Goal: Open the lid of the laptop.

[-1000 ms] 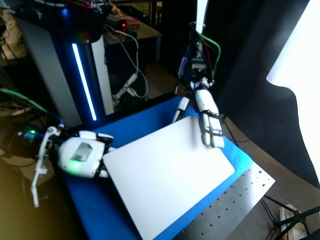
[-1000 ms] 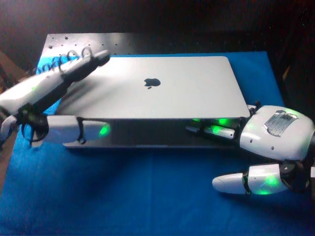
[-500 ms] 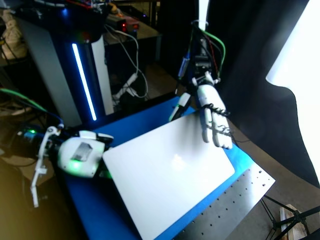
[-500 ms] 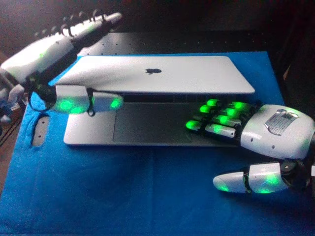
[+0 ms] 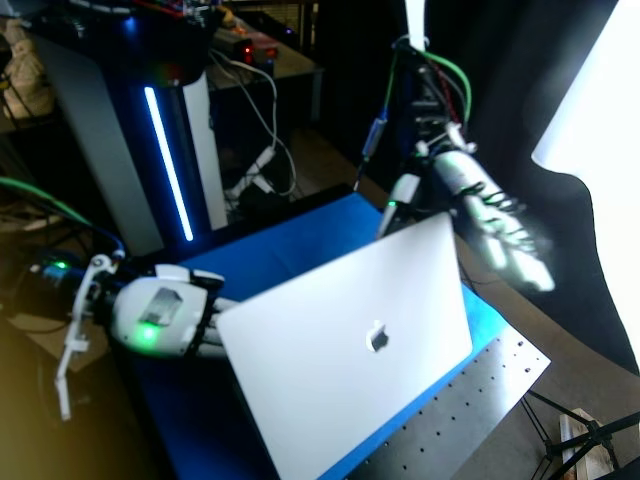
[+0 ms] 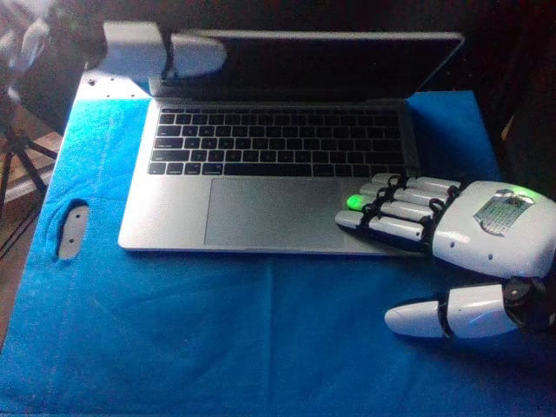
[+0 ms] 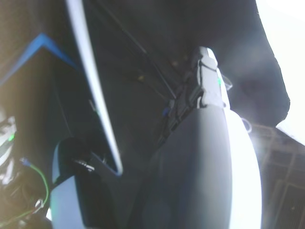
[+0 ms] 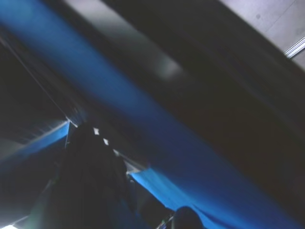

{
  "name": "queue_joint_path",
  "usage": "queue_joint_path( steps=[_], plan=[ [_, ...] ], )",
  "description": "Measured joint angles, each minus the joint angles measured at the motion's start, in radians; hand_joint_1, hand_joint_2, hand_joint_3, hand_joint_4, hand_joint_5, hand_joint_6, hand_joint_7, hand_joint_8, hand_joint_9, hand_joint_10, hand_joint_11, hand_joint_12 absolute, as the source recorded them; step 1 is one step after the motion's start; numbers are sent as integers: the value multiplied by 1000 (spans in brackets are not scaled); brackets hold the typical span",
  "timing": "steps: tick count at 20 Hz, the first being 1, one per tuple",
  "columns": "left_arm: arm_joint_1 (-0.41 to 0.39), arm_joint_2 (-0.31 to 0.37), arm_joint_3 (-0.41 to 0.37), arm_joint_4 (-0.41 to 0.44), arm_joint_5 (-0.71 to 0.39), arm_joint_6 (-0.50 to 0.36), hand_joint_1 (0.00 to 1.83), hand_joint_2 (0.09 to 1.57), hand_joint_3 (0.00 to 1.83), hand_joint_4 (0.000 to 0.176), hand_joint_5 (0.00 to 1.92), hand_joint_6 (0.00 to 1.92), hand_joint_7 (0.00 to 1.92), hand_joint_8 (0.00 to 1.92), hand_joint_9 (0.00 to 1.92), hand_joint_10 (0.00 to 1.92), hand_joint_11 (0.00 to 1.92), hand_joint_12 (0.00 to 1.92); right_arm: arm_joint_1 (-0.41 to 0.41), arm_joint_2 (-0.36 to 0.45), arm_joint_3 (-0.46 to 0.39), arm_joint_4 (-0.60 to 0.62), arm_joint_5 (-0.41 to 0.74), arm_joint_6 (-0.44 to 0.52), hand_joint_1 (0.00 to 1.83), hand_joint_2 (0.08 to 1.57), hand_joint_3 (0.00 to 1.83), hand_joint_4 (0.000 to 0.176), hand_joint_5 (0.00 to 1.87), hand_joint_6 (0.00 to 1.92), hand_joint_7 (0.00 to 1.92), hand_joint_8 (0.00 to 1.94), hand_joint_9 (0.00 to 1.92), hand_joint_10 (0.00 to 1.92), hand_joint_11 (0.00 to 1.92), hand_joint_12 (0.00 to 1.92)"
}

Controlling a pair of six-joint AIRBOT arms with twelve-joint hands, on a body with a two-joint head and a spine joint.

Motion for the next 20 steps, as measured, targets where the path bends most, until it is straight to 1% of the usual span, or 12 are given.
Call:
queue_joint_path(
  steps=[2, 3, 4, 7, 9, 10, 11, 12, 13, 15, 17, 20],
  plan=[
    [-38, -10, 20, 4, 41, 19, 831, 979, 0, 136, 57, 0, 48, 0, 52, 0, 0, 76, 0, 1, 2, 0, 0, 0, 0, 1217, 3, 0, 0, 0, 0, 0, 0, 0, 0, 0],
    [-63, -19, 33, 6, 66, 37, 803, 993, 4, 141, 3, 0, 1, 0, 2, 0, 0, 2, 0, 2, 2, -1, 0, 0, 0, 1233, 10, 0, 0, 0, 0, 0, 0, 0, 0, 0],
    [-93, -32, 54, 8, 94, 42, 808, 1001, 8, 151, 0, 0, 0, 0, 0, 0, 0, 0, 0, 2, 2, 0, -1, 0, 0, 1238, 11, 0, 0, 0, 0, 0, 0, 0, 0, 0],
    [-166, -65, 118, 7, 174, 52, 715, 1010, 7, 164, 0, 0, 0, 0, 24, 10, 0, 0, 4, 3, 3, -5, -4, 0, 0, 1232, 5, 0, 0, 0, 0, 0, 0, 0, 0, 0],
    [-206, -84, 146, 5, 229, 91, 703, 1019, 8, 160, 1, 1, 0, 0, 9, 3, 0, 0, 5, 6, 3, -11, -6, 1, 0, 1233, 5, 0, 0, 0, 0, 0, 0, 0, 0, 0],
    [-223, -92, 159, 6, 253, 105, 774, 1022, 7, 121, 38, 14, 0, 0, 2, 0, 0, 0, 8, 6, 3, -15, -10, 1, 0, 1233, 4, 0, 0, 0, 0, 0, 0, 0, 0, 0],
    [-235, -105, 182, 3, 271, 111, 697, 1042, 13, 125, 1, 0, 0, 0, 4, 1, 0, 0, 11, 6, 4, -22, -14, 1, 0, 1234, 4, 0, 0, 0, 0, 0, 0, 0, 0, 0],
    [-248, -117, 202, 2, 294, 111, 706, 1046, 13, 114, 5, 2, 0, 0, 0, 0, 0, 0, 16, 6, 4, -27, -18, 2, 0, 1236, 5, 0, 0, 0, 0, 0, 0, 0, 0, 0],
    [-256, -129, 225, 0, 314, 110, 725, 1045, 9, 115, 18, 7, 0, 0, 0, 0, 0, 0, 22, 6, 4, -34, -22, 2, 0, 1232, 2, 0, 0, 0, 0, 0, 0, 0, 0, 0],
    [-289, -160, 284, 3, 380, 111, 728, 1048, 5, 141, 1, 0, 0, 0, 0, 0, 0, 0, 37, 8, 4, -55, -33, 3, 0, 1230, 1, 0, 0, 0, 0, 0, 0, 0, 0, 0],
    [-333, -189, 334, 5, 453, 158, 694, 1057, 6, 129, 1, 0, 0, 0, 0, 0, 0, 0, 44, 8, 6, -64, -32, 4, 0, 1225, 0, 0, 0, 0, 0, 0, 0, 0, 0, 0],
    [-375, -233, 406, -13, 546, 255, 590, 1079, 4, 170, 0, 0, 0, 0, 0, 0, 0, 0, 69, 8, 15, -126, -40, 56, 0, 1216, 0, 0, 0, 0, 0, 0, 0, 0, 0, 0]
  ],
)
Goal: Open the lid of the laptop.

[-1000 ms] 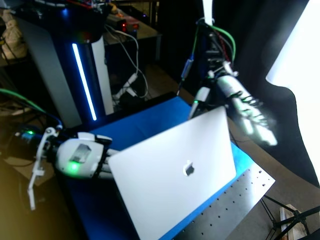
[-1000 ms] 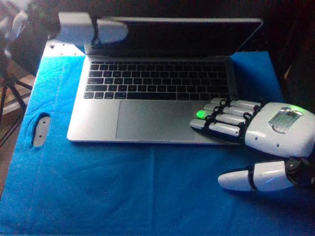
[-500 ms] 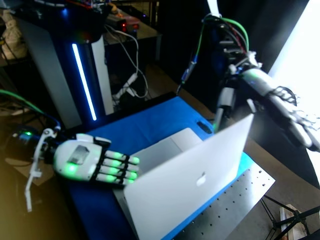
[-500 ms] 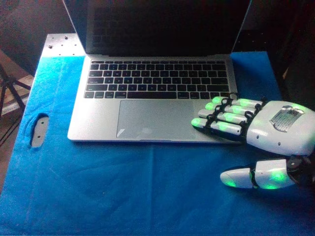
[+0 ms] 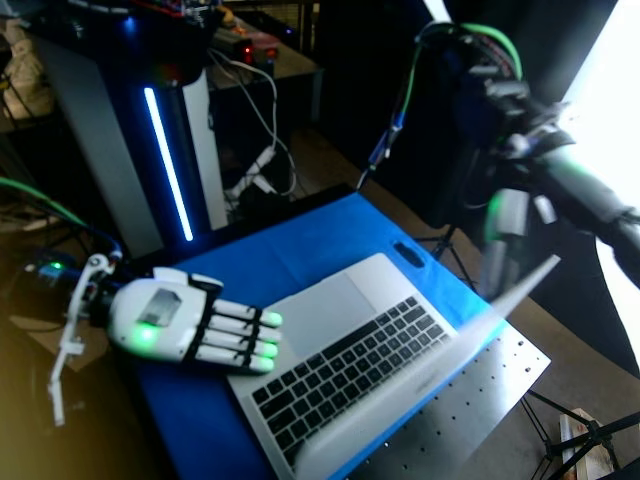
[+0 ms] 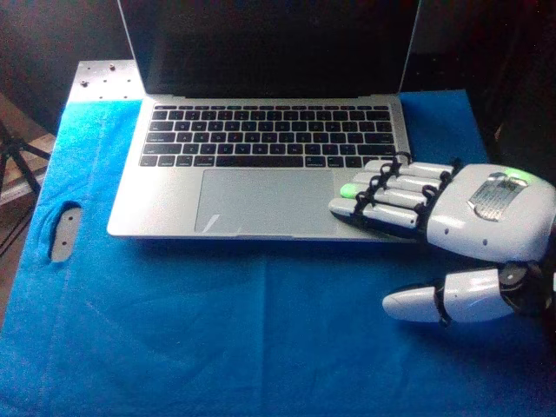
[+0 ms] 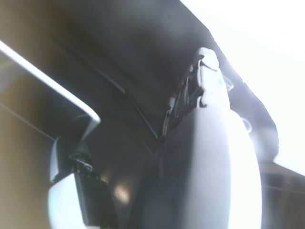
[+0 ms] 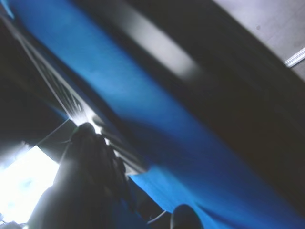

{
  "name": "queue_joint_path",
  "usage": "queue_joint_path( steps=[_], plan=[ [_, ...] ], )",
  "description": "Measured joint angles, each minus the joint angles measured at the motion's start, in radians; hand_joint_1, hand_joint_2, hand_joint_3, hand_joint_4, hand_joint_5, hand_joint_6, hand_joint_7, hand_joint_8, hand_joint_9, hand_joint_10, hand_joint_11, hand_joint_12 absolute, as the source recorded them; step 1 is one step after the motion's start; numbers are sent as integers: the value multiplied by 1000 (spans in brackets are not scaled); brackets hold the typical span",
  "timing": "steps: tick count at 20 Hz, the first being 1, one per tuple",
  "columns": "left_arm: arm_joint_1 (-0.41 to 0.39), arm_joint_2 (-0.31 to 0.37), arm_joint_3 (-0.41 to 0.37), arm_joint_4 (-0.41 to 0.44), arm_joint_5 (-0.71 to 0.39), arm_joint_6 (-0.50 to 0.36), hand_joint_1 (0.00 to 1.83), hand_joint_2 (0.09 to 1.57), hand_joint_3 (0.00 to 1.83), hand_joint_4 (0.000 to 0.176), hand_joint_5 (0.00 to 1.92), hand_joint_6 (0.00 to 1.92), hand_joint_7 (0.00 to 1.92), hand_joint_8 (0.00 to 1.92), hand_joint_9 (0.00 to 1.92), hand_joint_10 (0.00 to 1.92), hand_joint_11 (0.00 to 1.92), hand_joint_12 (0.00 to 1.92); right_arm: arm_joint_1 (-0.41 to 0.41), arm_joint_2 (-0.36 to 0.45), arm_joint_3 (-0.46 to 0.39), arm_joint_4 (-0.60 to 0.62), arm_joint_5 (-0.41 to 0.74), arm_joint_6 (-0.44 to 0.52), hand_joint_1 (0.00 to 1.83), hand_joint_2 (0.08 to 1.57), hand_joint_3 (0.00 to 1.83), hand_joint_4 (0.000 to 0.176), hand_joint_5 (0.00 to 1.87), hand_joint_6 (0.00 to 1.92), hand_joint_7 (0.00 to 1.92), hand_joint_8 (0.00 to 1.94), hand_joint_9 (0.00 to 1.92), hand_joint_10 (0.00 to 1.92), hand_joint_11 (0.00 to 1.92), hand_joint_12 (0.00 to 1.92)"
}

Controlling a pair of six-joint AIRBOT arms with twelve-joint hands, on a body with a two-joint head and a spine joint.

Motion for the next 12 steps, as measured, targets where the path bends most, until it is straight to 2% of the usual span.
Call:
queue_joint_path(
  steps=[2, 4, 7, 8, 9, 10, 12],
  plan=[
    [0, -13, 35, -34, 35, -1, 547, 1091, 6, 175, 0, 0, 0, 0, 0, 0, 0, 0, 11, 0, 2, -17, -1, 3, 0, 1219, 0, 0, 0, 0, 0, 0, 0, 0, 0, 0],
    [0, -24, 70, -52, 66, -2, 609, 1089, 1, 176, 0, 0, 0, 0, 0, 0, 0, 0, 16, 0, 4, -21, 0, 4, 0, 1238, 7, 0, 0, 0, 0, 0, 0, 0, 0, 0],
    [0, -61, 140, -78, 95, -2, 595, 1096, 3, 176, 0, 0, 0, 0, 0, 0, 0, 0, 18, 0, 6, -22, 0, 8, 0, 1215, 0, 0, 0, 0, 0, 0, 0, 0, 0, 0],
    [0, -64, 144, -85, 104, -2, 590, 1108, 6, 162, 0, 0, 0, 0, 0, 0, 0, 0, 18, 0, 6, -22, 3, 10, 0, 1219, 0, 0, 0, 0, 0, 0, 0, 0, 0, 0],
    [0, -64, 144, -87, 108, -2, 593, 1108, 5, 162, 0, 0, 0, 0, 0, 0, 0, 0, 18, 0, 6, -22, 3, 10, 0, 1220, 0, 0, 0, 0, 0, 0, 0, 0, 0, 0],
    [0, -64, 144, -89, 111, -2, 630, 1108, 3, 176, 0, 0, 0, 0, 0, 0, 0, 0, 18, -1, 6, -24, 3, 11, 0, 1217, 0, 0, 0, 0, 0, 0, 0, 0, 0, 0],
    [0, -67, 149, -100, 117, 13, 610, 1111, 4, 176, 0, 0, 0, 0, 0, 0, 0, 0, 18, -1, 6, -23, 3, 14, 0, 1219, 0, 0, 0, 0, 0, 0, 0, 0, 0, 0]
  ],
)
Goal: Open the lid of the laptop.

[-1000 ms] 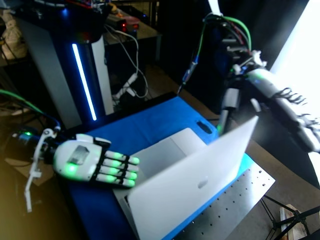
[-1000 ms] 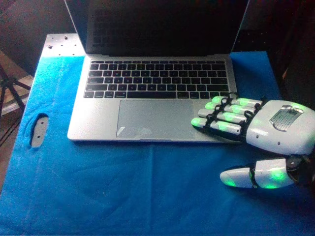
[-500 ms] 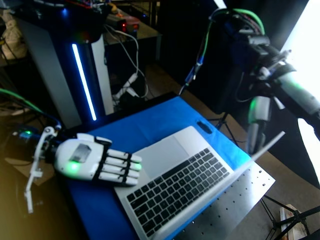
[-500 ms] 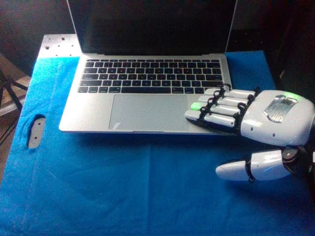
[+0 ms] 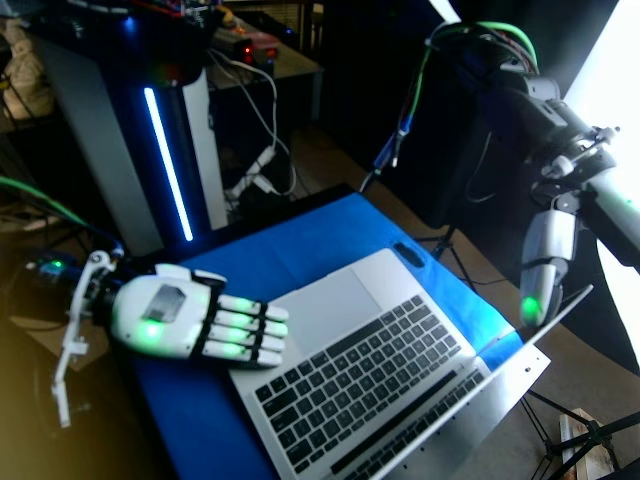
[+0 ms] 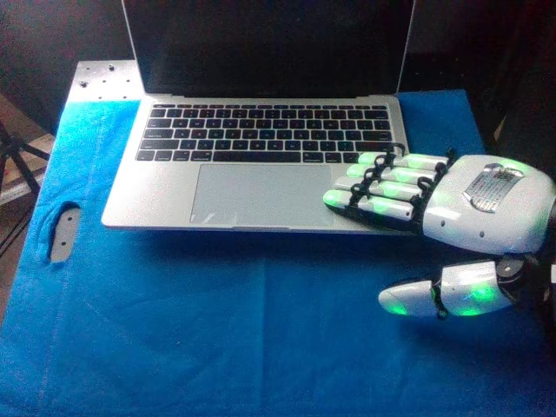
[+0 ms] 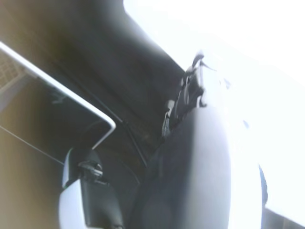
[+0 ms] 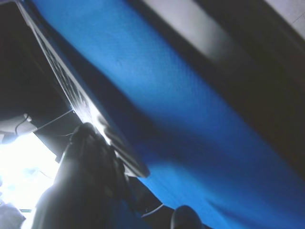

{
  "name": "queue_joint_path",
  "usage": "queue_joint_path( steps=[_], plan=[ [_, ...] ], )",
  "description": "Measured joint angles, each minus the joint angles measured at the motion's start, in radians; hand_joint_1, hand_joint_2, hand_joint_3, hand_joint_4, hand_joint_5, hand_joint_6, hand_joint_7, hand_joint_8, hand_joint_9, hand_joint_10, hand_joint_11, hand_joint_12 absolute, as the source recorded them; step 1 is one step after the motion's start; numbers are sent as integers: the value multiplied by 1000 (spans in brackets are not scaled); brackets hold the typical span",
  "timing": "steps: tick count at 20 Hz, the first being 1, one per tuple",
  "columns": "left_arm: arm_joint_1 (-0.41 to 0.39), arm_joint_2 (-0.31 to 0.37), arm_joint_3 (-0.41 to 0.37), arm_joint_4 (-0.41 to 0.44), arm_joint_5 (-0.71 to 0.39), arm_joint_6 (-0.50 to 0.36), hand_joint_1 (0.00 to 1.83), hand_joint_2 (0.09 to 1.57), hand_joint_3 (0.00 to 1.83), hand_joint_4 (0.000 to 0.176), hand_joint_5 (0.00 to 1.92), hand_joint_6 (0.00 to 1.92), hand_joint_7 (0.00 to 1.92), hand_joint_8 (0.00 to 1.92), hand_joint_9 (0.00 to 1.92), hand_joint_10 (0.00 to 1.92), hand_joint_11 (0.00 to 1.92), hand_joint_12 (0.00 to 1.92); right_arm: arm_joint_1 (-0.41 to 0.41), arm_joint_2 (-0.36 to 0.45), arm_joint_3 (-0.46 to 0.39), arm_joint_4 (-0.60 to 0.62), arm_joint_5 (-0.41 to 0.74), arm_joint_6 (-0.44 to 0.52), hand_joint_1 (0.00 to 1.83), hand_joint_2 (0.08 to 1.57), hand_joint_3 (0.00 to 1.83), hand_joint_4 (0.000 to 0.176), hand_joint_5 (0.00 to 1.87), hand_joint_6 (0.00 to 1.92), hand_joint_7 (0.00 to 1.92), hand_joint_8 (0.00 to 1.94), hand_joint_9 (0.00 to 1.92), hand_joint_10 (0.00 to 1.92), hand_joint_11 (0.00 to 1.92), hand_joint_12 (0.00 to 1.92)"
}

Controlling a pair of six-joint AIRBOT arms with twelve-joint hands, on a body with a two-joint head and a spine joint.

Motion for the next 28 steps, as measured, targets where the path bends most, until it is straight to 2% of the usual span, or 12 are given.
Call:
queue_joint_path(
  steps=[3, 6, 7, 10, 15, 16, 18, 20, 23, 26, 27, 28],
  plan=[
    [-8, -2, 7, -84, 16, 108, 614, 1117, 2, 176, 0, 0, 0, 0, 0, 0, 0, 0, 0, -3, 2, -13, 0, 18, 0, 1196, 0, 0, 0, 0, 0, 0, 0, 0, 0, 0],
    [-8, -2, 14, -93, 23, 111, 606, 1106, 0, 176, 0, 0, 0, 0, 0, 0, 0, 0, 0, -15, 8, -58, -6, 58, 0, 1182, 0, 0, 0, 0, 0, 0, 0, 0, 0, 0],
    [-8, -2, 14, -93, 24, 111, 655, 1103, 0, 167, 0, 0, 0, 0, 0, 0, 0, 0, 0, -20, 8, -66, -7, 58, 0, 1195, 0, 0, 0, 0, 0, 0, 0, 0, 0, 0],
    [-28, -14, 38, -93, 53, 137, 582, 1111, 4, 174, 0, 0, 0, 0, 0, 0, 0, 0, 0, -26, 8, -84, -9, 60, 0, 1197, 0, 0, 0, 0, 0, 0, 0, 0, 0, 0],
    [-34, -32, 92, -133, 72, 145, 639, 1104, 0, 176, 0, 0, 0, 0, 0, 0, 0, 0, 0, -38, 8, -111, -7, 60, 0, 1177, 0, 0, 0, 0, 0, 0, 0, 0, 0, 0],
    [-34, -33, 103, -138, 75, 145, 572, 1116, 5, 176, 0, 0, 0, 0, 0, 0, 0, 0, 0, -40, 8, -118, -7, 61, 0, 1179, 0, 0, 0, 0, 0, 0, 0, 0, 0, 0],
    [-34, -43, 127, -140, 79, 145, 584, 1116, 2, 176, 0, 0, 0, 0, 0, 0, 0, 0, 0, -40, 8, -125, -5, 66, 0, 1192, 0, 0, 0, 0, 0, 0, 0, 0, 0, 0],
    [-34, -43, 132, -141, 82, 146, 621, 1111, 0, 176, 0, 0, 0, 0, 0, 0, 0, 0, 0, -40, 8, -125, -4, 70, 0, 1193, 0, 0, 0, 0, 0, 0, 0, 0, 0, 0],
    [-34, -43, 132, -141, 82, 146, 564, 1117, 2, 176, 0, 0, 0, 0, 0, 0, 0, 0, -1, -40, 7, -125, -4, 87, 0, 1175, 0, 0, 0, 0, 0, 0, 0, 0, 0, 0],
    [-26, -23, 90, -141, 66, 149, 603, 1118, 1, 176, 0, 0, 0, 0, 0, 0, 0, 0, -1, -40, 7, -125, -5, 94, 0, 1184, 0, 0, 0, 0, 0, 0, 0, 0, 0, 0],
    [-17, 2, 47, -142, 41, 149, 657, 1107, 0, 176, 0, 0, 0, 0, 0, 0, 0, 0, -1, -40, 7, -125, -5, 95, 0, 1188, 0, 0, 0, 0, 0, 0, 0, 0, 0, 0],
    [-1, 41, -20, -143, 6, 149, 596, 1106, 0, 176, 0, 0, 0, 0, 0, 0, 0, 0, -5, -40, 7, -121, -3, 95, 0, 1186, 0, 0, 0, 0, 0, 0, 0, 0, 0, 0]
  ],
)
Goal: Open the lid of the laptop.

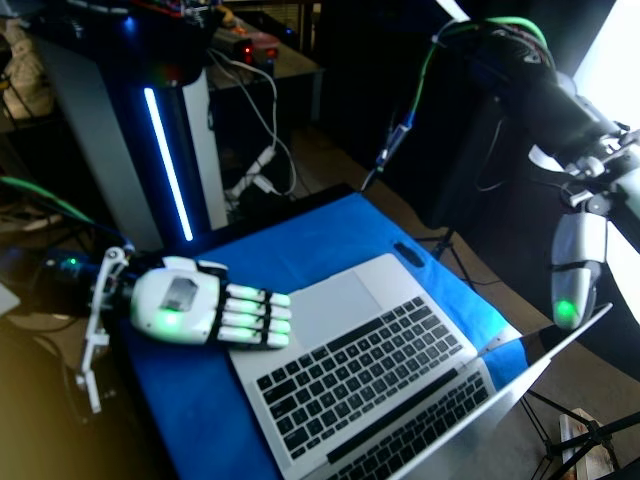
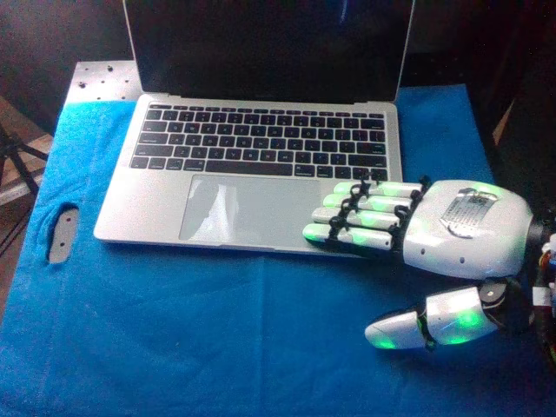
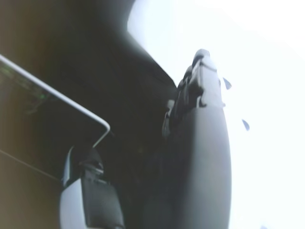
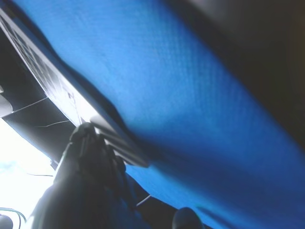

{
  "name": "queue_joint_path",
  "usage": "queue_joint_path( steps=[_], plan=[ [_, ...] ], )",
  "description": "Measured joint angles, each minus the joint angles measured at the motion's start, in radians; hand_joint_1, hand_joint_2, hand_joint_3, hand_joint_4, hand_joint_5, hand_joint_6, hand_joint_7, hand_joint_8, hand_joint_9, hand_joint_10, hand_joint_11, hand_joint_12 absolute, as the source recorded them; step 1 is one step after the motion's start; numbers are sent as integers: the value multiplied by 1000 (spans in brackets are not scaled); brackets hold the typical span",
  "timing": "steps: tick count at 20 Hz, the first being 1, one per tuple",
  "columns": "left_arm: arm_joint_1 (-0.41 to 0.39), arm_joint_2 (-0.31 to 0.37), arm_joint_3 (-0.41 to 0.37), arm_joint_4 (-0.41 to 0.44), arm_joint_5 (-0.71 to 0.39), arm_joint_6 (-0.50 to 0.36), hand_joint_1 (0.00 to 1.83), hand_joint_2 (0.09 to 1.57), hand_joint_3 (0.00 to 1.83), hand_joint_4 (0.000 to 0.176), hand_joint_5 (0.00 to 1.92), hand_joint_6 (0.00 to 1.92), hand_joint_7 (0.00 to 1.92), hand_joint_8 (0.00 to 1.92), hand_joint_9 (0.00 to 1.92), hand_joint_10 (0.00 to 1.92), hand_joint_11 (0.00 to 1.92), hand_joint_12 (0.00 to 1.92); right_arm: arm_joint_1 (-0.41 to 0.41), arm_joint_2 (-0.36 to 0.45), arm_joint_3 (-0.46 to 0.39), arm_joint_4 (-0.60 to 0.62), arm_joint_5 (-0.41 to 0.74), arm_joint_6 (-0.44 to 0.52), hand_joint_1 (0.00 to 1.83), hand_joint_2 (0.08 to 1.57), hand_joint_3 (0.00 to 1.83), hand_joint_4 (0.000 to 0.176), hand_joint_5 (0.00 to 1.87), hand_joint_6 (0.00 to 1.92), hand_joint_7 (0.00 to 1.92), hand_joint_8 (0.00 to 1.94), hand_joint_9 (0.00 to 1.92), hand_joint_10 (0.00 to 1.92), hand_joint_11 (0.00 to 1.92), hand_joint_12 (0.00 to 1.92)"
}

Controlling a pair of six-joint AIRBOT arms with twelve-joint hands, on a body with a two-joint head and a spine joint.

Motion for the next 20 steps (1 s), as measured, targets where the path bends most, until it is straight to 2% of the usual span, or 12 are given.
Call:
queue_joint_path(
  steps=[3, 4, 6, 10, 11, 12, 14, 15, 17, 18, 19, 20],
  plan=[
    [45, 85, -138, 3, -112, -9, 672, 1037, 0, 176, 0, 0, 0, 0, 0, 0, 0, 0, -1, 0, -2, 23, -4, 2, 0, 1193, 3, 0, 0, 0, 0, 0, 0, 0, 0, 0],
    [71, 112, -178, 41, -167, -60, 678, 1036, 0, 176, 0, 0, 0, 0, 0, 0, 0, 0, -4, 0, -4, 38, -3, 2, 0, 1188, 0, 0, 0, 0, 0, 0, 0, 0, 0, 0],
    [105, 153, -239, 87, -233, -126, 655, 1036, 0, 176, 0, 0, 0, 0, 0, 0, 0, 0, -4, 5, -6, 55, -3, 2, 0, 1179, 0, 0, 0, 0, 0, 0, 0, 0, 0, 0],
    [173, 257, -401, 117, -417, -148, 583, 1013, 0, 176, 0, 0, 0, 0, 0, 0, 0, 0, -4, 27, -6, 129, 17, 2, 0, 1212, 8, 0, 0, 0, 0, 0, 0, 0, 0, 0],
    [205, 286, -445, 129, -470, -161, 643, 998, 0, 162, 0, 0, 0, 0, 0, 0, 0, 0, -7, 37, -6, 143, 38, 2, 0, 1195, 0, 0, 0, 0, 0, 0, 0, 0, 0, 0],
    [250, 314, -482, 146, -530, -205, 670, 986, 0, 175, 0, 0, 0, 0, 0, 0, 0, 0, -14, 51, -8, 177, 70, 2, 0, 1188, 0, 0, 0, 0, 0, 0, 0, 0, 0, 0],
    [317, 337, -517, 173, -610, -279, 636, 976, 0, 176, 0, 0, 0, 0, 0, 0, 0, 0, -31, 83, -27, 248, 138, 2, 0, 1159, 0, 0, 0, 0, 0, 0, 0, 0, 0, 0],
    [339, 345, -527, 180, -632, -301, 656, 961, 0, 164, 0, 0, 0, 0, 0, 0, 0, 0, -35, 100, -43, 275, 166, 2, 0, 1157, 0, 0, 0, 0, 0, 0, 0, 0, 0, 0],
    [431, 368, -567, 175, -745, -386, 654, 976, 0, 151, 0, 0, 0, 0, 0, 0, 0, 0, -62, 119, -63, 339, 269, -2, 0, 1163, 0, 0, 0, 0, 0, 0, 0, 0, 0, 0],
    [531, 389, -608, 171, -840, -459, 643, 998, 5, 117, 0, 0, 0, 0, 2, 1, 0, 0, -88, 134, -71, 386, 346, -4, 0, 1140, 0, 0, 0, 0, 0, 0, 0, 0, 0, 0],
    [554, 392, -620, 167, -858, -474, 607, 986, 0, 89, 0, 0, 0, 0, 0, 0, 0, 0, -95, 139, -74, 406, 363, -3, 0, 1140, 0, 0, 0, 0, 0, 0, 0, 0, 0, 0],
    [602, 404, -646, 160, -901, -492, 599, 984, 0, 84, 0, 0, 0, 0, 0, 0, 0, 0, -112, 149, -79, 450, 410, -5, 0, 1104, 0, 6, 0, 0, 0, 0, 0, 0, 0, 0]
  ],
)
